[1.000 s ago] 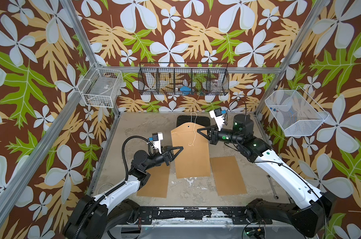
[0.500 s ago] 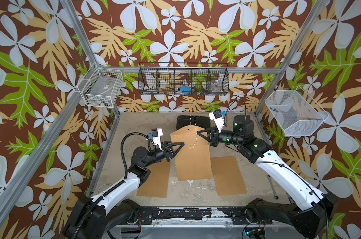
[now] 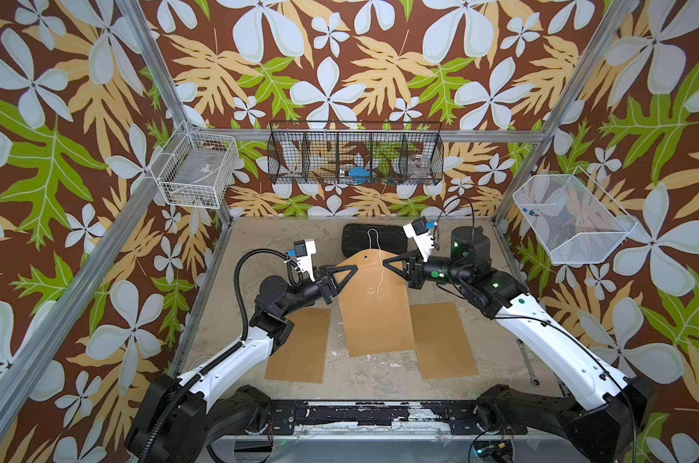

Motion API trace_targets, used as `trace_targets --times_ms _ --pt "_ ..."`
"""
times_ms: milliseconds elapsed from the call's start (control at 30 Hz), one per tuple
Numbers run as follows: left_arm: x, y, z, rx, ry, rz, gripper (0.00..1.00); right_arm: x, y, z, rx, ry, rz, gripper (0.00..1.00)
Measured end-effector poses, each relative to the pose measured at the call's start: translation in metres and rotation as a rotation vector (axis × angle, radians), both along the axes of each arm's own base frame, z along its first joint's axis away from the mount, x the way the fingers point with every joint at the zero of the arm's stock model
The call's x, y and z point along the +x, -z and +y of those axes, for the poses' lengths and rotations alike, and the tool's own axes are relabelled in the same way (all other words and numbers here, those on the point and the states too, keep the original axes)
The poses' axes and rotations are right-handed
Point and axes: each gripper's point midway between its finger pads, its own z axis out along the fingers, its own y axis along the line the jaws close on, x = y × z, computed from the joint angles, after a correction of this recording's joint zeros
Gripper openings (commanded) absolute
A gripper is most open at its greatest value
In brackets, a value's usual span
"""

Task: Open the file bag
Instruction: Open the file bag, then place the file bag at the center of the board.

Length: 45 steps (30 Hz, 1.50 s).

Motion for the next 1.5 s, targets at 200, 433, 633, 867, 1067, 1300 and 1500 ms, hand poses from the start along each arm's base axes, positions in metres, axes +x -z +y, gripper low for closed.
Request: trace_targets --times_ms 200,433,633,867,1067,1300,1500 --pt "0.000 0.004 0.000 0.001 -0.001 0.009 0.00 -0.001 0.003 0.000 -0.005 -0.003 0.005 0.01" --pt "0.008 0.009 0.005 0.002 -0.041 0.030 0.00 -0.003 0.010 -0.003 -0.022 0.005 0.018 0.23" --pt "0.017 0.011 0.014 -0.003 -0.083 0.044 0.00 -0.007 0.019 -0.007 -0.036 0.015 0.033 0.25" --pt "0.022 0.013 0.017 -0.005 -0.104 0.050 0.00 -0.013 0.039 -0.010 -0.057 0.017 0.068 0.24" --pt "0.026 0.018 0.018 -0.013 -0.111 0.074 0.00 -0.019 0.060 -0.014 -0.079 0.017 0.108 0.14" --pt "0.028 0.023 0.017 -0.019 -0.107 0.101 0.00 -0.026 0.060 -0.016 -0.074 0.011 0.110 0.01" --pt "0.026 0.028 0.018 -0.024 -0.103 0.110 0.14 -0.030 0.059 -0.017 -0.077 0.009 0.113 0.00"
